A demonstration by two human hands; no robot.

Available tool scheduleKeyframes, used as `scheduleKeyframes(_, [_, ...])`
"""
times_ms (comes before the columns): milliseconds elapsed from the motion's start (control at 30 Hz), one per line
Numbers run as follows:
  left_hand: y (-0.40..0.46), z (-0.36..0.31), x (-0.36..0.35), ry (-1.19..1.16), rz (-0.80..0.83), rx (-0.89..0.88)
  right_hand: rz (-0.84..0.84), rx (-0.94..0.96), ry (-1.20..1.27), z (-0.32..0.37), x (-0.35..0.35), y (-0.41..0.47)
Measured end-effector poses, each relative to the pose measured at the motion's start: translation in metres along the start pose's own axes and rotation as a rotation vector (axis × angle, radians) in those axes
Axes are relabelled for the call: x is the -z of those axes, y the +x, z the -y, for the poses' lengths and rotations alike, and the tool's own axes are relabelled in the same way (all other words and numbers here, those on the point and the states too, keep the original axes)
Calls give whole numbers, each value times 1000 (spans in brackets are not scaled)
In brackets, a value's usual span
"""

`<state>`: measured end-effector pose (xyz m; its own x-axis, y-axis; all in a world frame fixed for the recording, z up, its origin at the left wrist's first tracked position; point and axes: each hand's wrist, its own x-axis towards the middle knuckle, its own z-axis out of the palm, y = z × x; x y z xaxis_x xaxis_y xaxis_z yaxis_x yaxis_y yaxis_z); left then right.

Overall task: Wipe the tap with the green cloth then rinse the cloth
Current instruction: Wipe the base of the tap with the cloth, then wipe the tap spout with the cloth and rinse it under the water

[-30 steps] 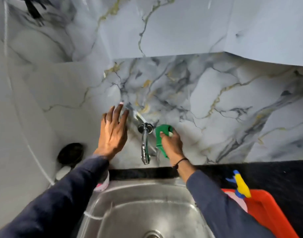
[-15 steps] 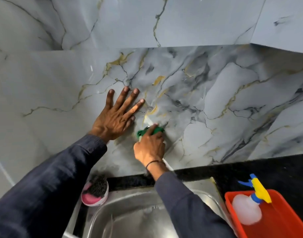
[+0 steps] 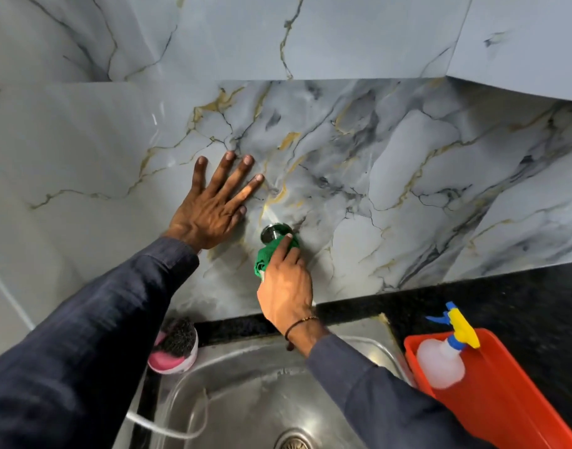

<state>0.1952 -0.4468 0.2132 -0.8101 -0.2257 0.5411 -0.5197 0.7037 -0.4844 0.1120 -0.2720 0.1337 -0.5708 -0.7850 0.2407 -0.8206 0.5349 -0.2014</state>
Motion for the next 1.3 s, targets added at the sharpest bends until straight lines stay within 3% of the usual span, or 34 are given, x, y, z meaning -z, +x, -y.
scheduleKeyframes(100, [-3, 0, 3, -4, 28, 2, -34, 23, 81, -23, -19, -41])
scheduleKeyframes(233, [-3, -1, 6, -5, 69, 4, 222, 21, 280, -59, -39, -73])
scheduleKeyframes(400, [0, -10, 21, -41, 203, 60, 251, -405, 909, -69, -18, -73])
scheduleKeyframes(533, [-18, -43, 52, -290, 228, 218, 436, -708, 1264, -93, 10, -68])
scheduleKeyframes(633, [-63, -87, 65, -671, 112, 458, 523, -743, 1298, -111, 27, -74])
scheduleKeyframes(733, [-105, -147, 78, -1182, 90, 997, 630, -712, 1320, -119, 47, -85])
scheduleKeyframes(800, [-125, -180, 91, -1645, 186, 1306, 785, -620, 1380, -120, 66, -89])
scheduleKeyframes(867, [-144, -197, 100, -2159, 344, 1346, 869, -479, 1421, -119, 78, -88])
scheduleKeyframes(967, [-156, -212, 117, -2543, 327, 1374, 721, -292, 1236, -119, 86, -82])
scheduleKeyframes(1033, [-150, -218, 126, -2545, 289, 1393, 619, -237, 1079, -120, 85, -76])
scheduleKeyframes(1167, [-132, -210, 138, -2265, 248, 1558, 470, -40, 800, -128, 87, -57])
scheduleKeyframes(1300, [-99, -177, 137, -1718, -21, 1726, -31, 176, 489, -129, 111, -9])
